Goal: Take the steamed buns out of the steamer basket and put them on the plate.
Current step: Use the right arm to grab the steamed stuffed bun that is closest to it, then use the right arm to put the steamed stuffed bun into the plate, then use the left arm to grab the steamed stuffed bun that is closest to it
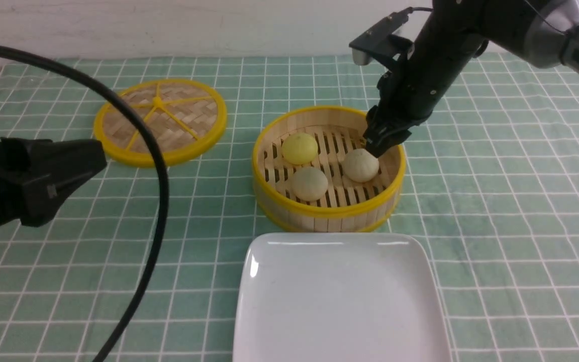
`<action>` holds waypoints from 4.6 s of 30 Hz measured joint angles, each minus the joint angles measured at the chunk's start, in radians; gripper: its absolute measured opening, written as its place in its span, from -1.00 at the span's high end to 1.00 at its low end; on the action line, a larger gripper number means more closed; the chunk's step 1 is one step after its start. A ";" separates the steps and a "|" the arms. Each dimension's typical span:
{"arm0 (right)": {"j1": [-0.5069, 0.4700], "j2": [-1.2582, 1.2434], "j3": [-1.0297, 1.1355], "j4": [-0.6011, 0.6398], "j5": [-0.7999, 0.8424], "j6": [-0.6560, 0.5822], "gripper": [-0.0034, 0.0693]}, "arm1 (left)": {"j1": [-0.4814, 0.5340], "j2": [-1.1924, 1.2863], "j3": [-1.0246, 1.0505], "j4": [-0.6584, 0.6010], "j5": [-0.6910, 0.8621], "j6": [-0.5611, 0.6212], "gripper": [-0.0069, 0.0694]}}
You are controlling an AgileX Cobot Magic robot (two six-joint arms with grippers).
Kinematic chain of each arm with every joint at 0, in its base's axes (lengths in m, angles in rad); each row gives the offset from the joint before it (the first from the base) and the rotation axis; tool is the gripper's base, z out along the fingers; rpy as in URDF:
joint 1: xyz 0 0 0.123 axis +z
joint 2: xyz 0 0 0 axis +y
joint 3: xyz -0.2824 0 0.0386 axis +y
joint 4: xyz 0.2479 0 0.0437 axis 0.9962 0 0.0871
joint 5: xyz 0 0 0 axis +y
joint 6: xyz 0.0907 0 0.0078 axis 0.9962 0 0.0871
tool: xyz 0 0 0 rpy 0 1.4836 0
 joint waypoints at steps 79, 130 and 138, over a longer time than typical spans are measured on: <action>0.000 -0.473 0.930 0.372 -0.316 -0.190 0.84 | 0.000 0.000 0.000 0.009 0.028 0.000 -0.36; 0.000 -0.832 0.909 0.327 -0.480 -0.232 0.15 | -0.139 0.329 -0.129 -0.122 0.116 0.133 -0.36; 0.000 -1.012 0.909 0.270 -0.353 -0.180 0.15 | -0.316 0.661 -0.330 -0.076 0.055 0.203 -0.36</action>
